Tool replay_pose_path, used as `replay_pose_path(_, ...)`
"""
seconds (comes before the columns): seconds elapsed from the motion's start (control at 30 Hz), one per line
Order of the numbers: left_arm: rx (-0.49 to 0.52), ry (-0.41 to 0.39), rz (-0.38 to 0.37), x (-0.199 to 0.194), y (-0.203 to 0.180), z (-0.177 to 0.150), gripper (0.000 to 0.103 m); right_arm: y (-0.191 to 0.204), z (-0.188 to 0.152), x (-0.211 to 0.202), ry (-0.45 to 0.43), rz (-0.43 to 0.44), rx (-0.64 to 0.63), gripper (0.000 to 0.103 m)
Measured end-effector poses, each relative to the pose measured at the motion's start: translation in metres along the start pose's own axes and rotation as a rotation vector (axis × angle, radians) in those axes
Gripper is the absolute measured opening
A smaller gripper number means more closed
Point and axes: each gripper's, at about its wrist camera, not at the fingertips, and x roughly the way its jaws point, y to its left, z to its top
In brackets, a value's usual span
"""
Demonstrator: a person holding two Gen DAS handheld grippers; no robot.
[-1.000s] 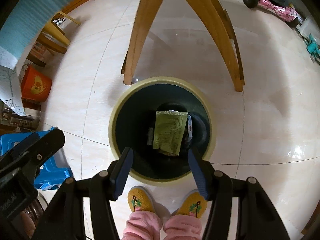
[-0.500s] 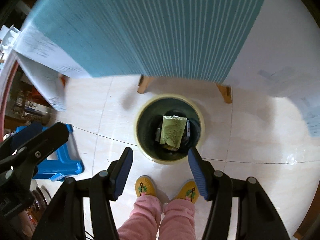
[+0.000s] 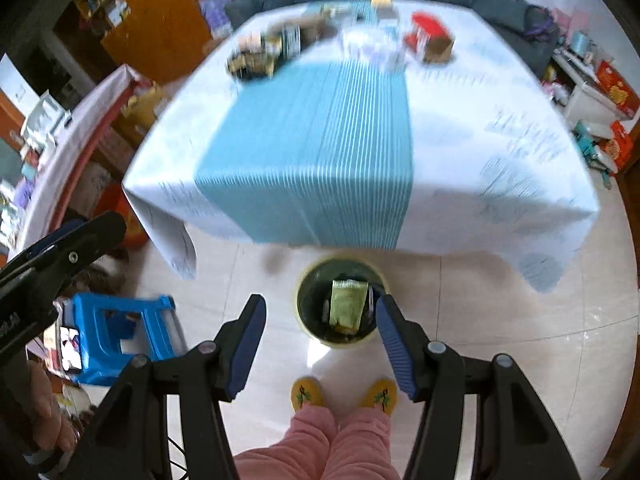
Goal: Collect trash
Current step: 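Raise both tools back toward the table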
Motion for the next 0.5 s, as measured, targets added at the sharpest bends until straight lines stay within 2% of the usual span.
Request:
replay_pose_path(0.23,0.043,-0.140,-0.022,-0.056,-0.003,0.040,0.087,0.001,0.028,-0.070,-0.184,-0.043,0.029,0.058)
replay_pose_path(0.37,0.082,-0.205,-0.025,-0.074,-0.006,0.064,0.087,-0.005,0.041,-0.092,-0.261,-0.064,0.055,0.058)
replay_pose_path(0.5,0.094,-0.234,-0.065,-0.082,-0.013,0.085,0.087,-0.014,0.054,-0.107,-0.321,-0.094,0.077,0.058)
